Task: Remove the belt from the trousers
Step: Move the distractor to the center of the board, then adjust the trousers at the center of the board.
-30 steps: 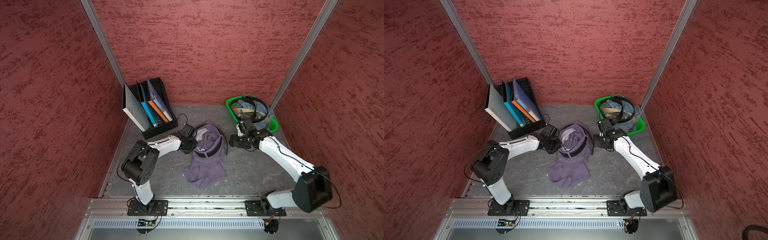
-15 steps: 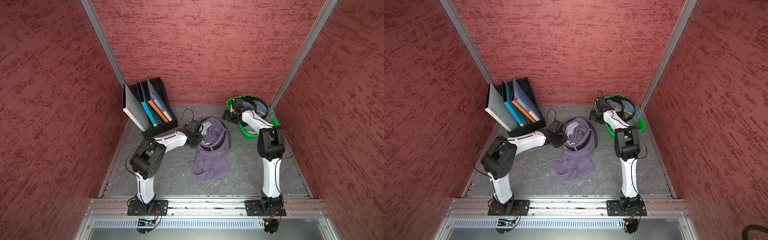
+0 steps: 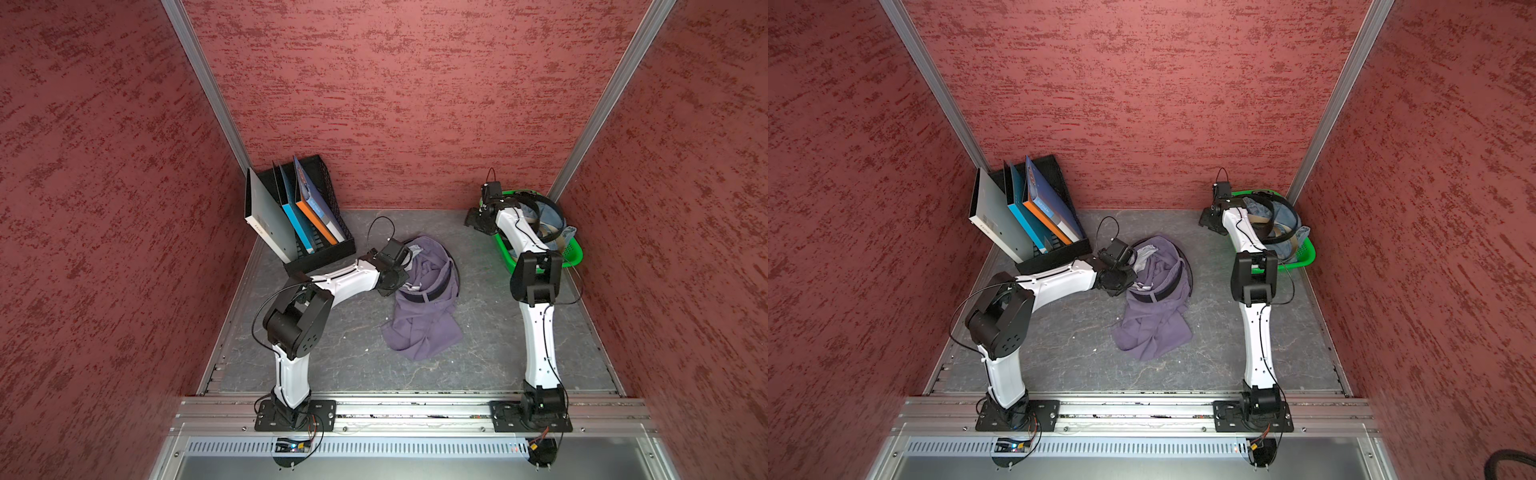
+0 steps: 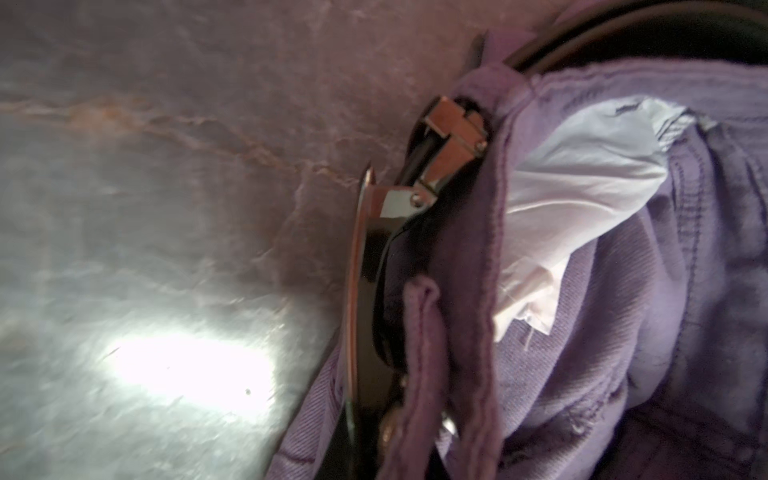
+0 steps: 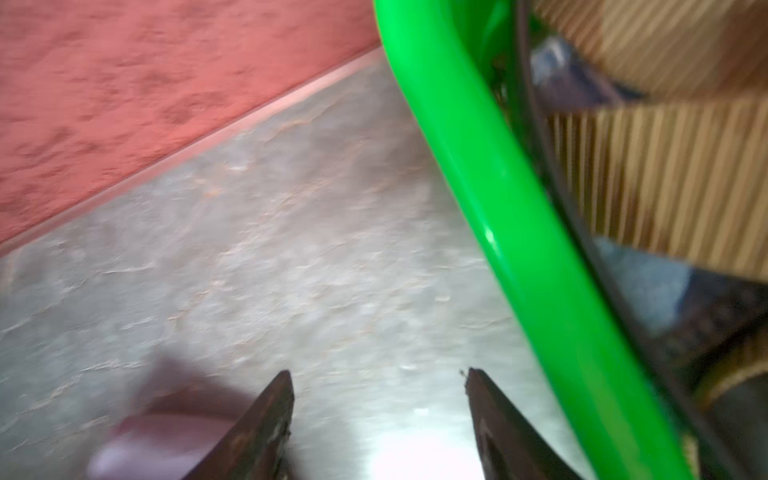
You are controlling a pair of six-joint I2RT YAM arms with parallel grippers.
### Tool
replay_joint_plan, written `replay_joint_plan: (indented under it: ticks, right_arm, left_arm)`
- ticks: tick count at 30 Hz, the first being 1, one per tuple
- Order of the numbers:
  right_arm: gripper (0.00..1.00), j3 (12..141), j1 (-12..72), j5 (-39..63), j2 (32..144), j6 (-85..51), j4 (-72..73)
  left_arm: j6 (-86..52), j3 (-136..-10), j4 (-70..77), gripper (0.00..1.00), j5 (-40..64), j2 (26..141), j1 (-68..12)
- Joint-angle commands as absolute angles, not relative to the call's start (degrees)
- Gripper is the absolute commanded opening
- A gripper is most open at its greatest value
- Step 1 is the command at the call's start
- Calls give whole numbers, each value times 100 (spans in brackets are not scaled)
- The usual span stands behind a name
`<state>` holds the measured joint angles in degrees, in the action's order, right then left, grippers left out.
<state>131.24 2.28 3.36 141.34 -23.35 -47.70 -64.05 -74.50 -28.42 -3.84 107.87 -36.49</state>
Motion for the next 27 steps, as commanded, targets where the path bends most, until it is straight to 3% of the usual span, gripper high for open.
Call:
replay_joint_plan:
  ticks: [1, 6, 7, 8, 13, 16, 23, 27]
  right_arm:
    - [68, 11771, 213, 996, 13159, -2259, -3850]
    - [70, 9672, 596, 1988, 11324, -2276, -2984]
    - [70, 9317, 731, 2066, 10969, -2269, -2905]
    - [70, 9116, 850, 2136, 10695, -2236, -2916]
    - [70, 8174, 1659, 2308, 9657, -2154, -2990]
    - [70, 7757, 1905, 2301, 9254, -2250, -3041]
    - [70, 7081, 2078, 2063, 8863, -2058, -3468]
    - [69, 6686, 2307, 2290, 8804, -2033, -3247]
  left_arm:
    - [-6595, -7325, -3141, 0, -874, 10252, -3860]
    - [-6129, -7229, -2691, 0, -1514, 9616, -4442]
    - [-5936, -7119, -2375, 10, -1636, 9477, -4602]
    - [-5715, -7041, -2078, 27, -1773, 9381, -4744]
    - [-4709, -7013, -1097, 67, -2141, 9353, -5271]
    - [-4823, -7216, -1293, 76, -2007, 9569, -5194]
    - [-4745, -7132, -1200, 78, -2010, 9284, -4855]
    - [-4514, -7063, -1228, 100, -1512, 8918, -4163]
